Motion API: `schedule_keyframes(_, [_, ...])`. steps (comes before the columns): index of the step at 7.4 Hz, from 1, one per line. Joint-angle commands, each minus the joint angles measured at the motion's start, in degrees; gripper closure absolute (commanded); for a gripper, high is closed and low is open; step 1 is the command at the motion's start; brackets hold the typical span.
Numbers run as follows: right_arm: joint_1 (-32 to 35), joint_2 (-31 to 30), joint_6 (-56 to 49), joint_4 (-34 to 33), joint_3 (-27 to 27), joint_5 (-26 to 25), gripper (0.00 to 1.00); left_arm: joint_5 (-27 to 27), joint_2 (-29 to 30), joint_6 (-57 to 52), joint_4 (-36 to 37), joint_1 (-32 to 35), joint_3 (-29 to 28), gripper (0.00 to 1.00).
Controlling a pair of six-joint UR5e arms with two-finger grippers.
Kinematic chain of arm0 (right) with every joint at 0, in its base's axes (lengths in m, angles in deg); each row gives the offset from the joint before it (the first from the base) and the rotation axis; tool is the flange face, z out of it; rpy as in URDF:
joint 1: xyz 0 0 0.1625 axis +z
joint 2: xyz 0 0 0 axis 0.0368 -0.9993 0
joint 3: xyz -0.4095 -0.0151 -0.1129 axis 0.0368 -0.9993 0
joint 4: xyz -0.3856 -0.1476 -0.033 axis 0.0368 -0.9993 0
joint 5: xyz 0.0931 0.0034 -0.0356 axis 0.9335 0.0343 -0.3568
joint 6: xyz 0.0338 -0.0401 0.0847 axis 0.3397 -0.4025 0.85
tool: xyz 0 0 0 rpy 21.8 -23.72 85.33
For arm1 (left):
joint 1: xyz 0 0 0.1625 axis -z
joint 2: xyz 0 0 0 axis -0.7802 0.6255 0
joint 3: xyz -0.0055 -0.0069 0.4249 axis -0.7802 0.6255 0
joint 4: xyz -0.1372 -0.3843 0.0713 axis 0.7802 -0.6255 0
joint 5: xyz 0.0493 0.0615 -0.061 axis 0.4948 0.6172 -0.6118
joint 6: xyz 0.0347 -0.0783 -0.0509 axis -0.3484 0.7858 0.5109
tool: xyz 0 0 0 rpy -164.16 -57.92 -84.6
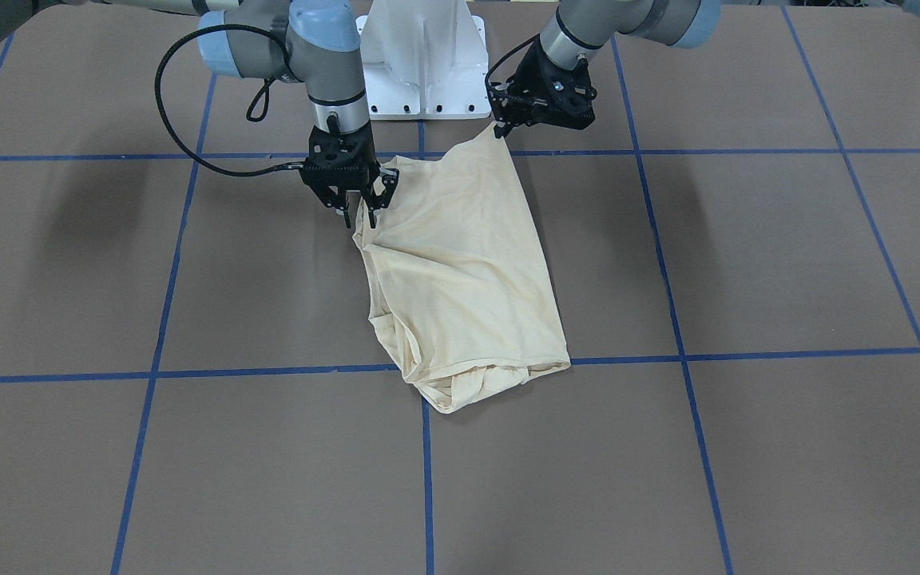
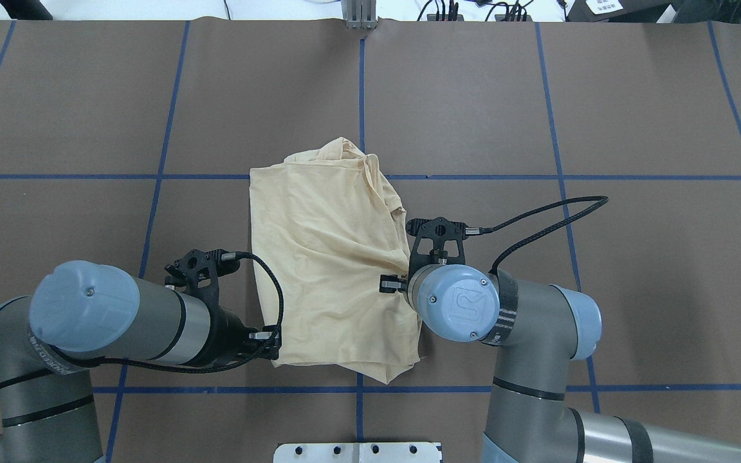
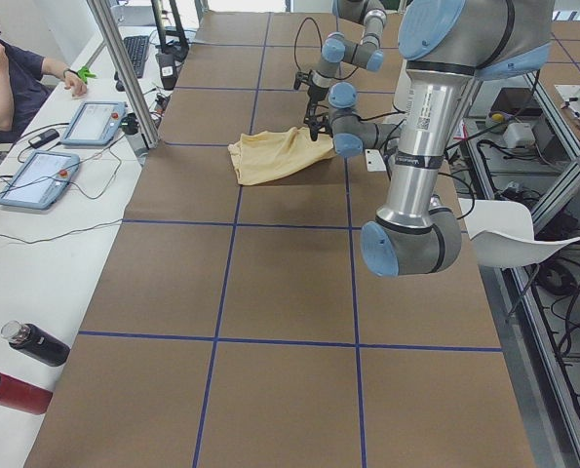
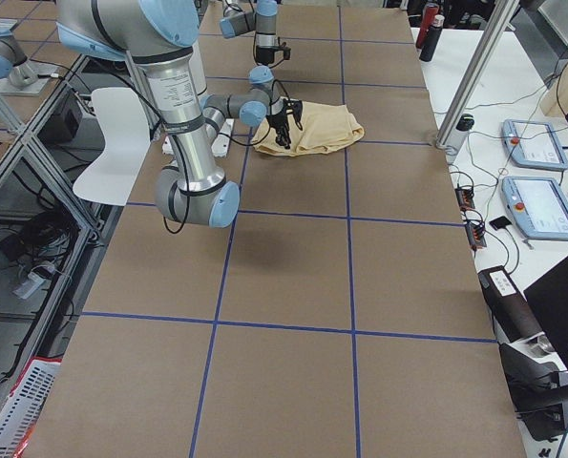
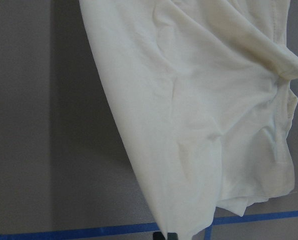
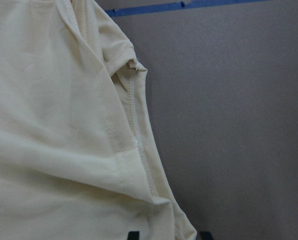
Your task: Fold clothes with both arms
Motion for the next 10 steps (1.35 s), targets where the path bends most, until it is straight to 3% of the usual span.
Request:
schedule_keyframes(1, [-0.08, 0.21, -0.46, 2.40, -2.44, -0.28, 0.00, 0.00, 0.22, -0.03, 0.00, -0.01, -0.07, 1.00])
schedule_keyframes(5, [-1.57, 0.30, 0.33, 0.82, -2.53, -0.37, 0.11, 0.00, 0.13, 0.05, 0.00, -0.01, -0.07, 1.00])
schedule_keyframes(6, [-1.66, 0.30, 0.33, 0.38, -2.53, -0.37, 0.17, 0.00, 0.22, 0.05, -0.09, -0.01, 0.02, 1.00])
schedule_keyframes(7, [-1.84, 0.30, 0.33, 0.37, -2.62, -0.37, 0.29, 0.00, 0.22, 0.05, 0.00, -0.01, 0.02, 1.00])
schedule_keyframes(9, [-2.01, 0.30, 0.33, 0.37, -2.62, -0.46, 0.32, 0.00, 0.22, 0.05, 0.00, -0.01, 0.11, 1.00])
schedule_keyframes(10, [-2.02, 0.30, 0.33, 0.28, -2.62, -0.37, 0.41, 0.00, 0.22, 0.05, -0.09, -0.01, 0.20, 1.00])
